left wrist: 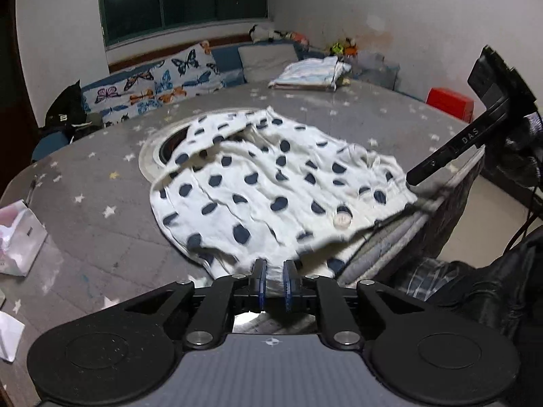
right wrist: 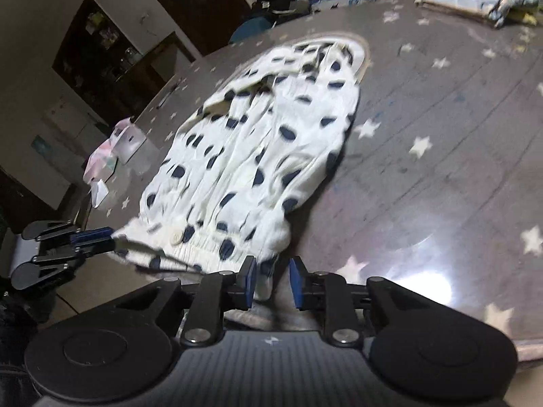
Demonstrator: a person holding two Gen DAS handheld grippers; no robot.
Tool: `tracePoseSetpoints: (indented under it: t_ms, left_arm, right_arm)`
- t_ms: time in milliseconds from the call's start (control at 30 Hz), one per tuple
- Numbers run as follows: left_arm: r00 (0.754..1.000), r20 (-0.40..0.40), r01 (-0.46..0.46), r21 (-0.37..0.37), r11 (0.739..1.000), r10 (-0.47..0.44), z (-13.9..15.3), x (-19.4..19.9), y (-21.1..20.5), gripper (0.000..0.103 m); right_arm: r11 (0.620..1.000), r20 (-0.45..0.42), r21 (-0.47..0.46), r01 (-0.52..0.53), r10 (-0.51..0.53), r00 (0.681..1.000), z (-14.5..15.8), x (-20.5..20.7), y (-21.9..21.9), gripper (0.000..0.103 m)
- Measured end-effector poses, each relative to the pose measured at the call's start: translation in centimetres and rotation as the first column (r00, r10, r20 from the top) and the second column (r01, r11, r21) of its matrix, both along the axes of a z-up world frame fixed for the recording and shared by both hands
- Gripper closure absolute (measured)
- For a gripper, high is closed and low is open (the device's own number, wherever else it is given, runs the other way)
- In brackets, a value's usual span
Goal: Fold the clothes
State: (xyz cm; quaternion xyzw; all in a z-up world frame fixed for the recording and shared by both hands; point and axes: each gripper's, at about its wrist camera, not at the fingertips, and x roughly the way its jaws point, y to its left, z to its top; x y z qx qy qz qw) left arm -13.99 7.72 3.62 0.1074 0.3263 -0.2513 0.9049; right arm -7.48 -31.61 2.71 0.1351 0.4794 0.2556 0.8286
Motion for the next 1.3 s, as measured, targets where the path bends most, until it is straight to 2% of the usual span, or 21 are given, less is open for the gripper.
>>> tracePoseSetpoints:
  t_ms: [200,467,567,667,800,900,1133,1233,1300]
  left_arm:
    - [0.997,0.048,-0.065,-0.02,0.998,0.066,1.2,2.9,-0.4,0.073]
    - [0.994,0.061,-0.088,0.005,0.996,0.087,0.5,10.2,-4.5,0.072]
    - [0.993,0.089,-0.083,0.031,0.996,0.08,0.3,13.1,-6.4,0.072]
    - [0.993,0.103,-0.067,0.048,0.997,0.062,0.2,15.9,-8.3,0.06]
    - [0.994,0.108,-0.038,0.063,0.997,0.031,-0.1,19.6,-10.7,0.059]
    - [0.994,0.113,-0.002,0.103,0.995,-0.009,-0.8,21.9,-12.8,0.06]
    - [0.995,0.069,0.057,0.166,0.984,-0.069,-3.5,27.0,-16.6,0.06]
    - [0.997,0.042,0.062,0.196,0.979,-0.071,-4.9,28.6,-17.3,0.067]
    - [0.998,0.023,0.061,0.187,0.98,-0.066,-5.3,29.3,-17.1,0.079]
  right_arm:
    - [0.999,0.07,-0.03,0.036,-0.034,0.997,1.4,2.3,-0.6,0.08]
    - [0.996,0.172,-0.084,0.044,-0.029,0.985,2.3,7.9,1.3,0.077]
    - [0.992,0.192,-0.119,0.047,-0.023,0.981,2.3,10.8,2.1,0.076]
    - [0.989,0.207,-0.138,0.051,-0.022,0.978,2.3,13.3,2.8,0.075]
    - [0.988,0.223,-0.14,0.072,-0.039,0.974,2.0,16.4,3.1,0.072]
    - [0.985,0.225,-0.145,0.092,-0.057,0.973,1.5,19.0,3.3,0.071]
    - [0.985,0.19,-0.114,0.127,-0.104,0.976,0.4,22.9,2.9,0.071]
    - [0.987,0.179,-0.109,0.121,-0.1,0.979,0.0,23.8,2.8,0.071]
    - [0.988,0.171,-0.105,0.11,-0.091,0.981,-0.2,24.2,2.8,0.071]
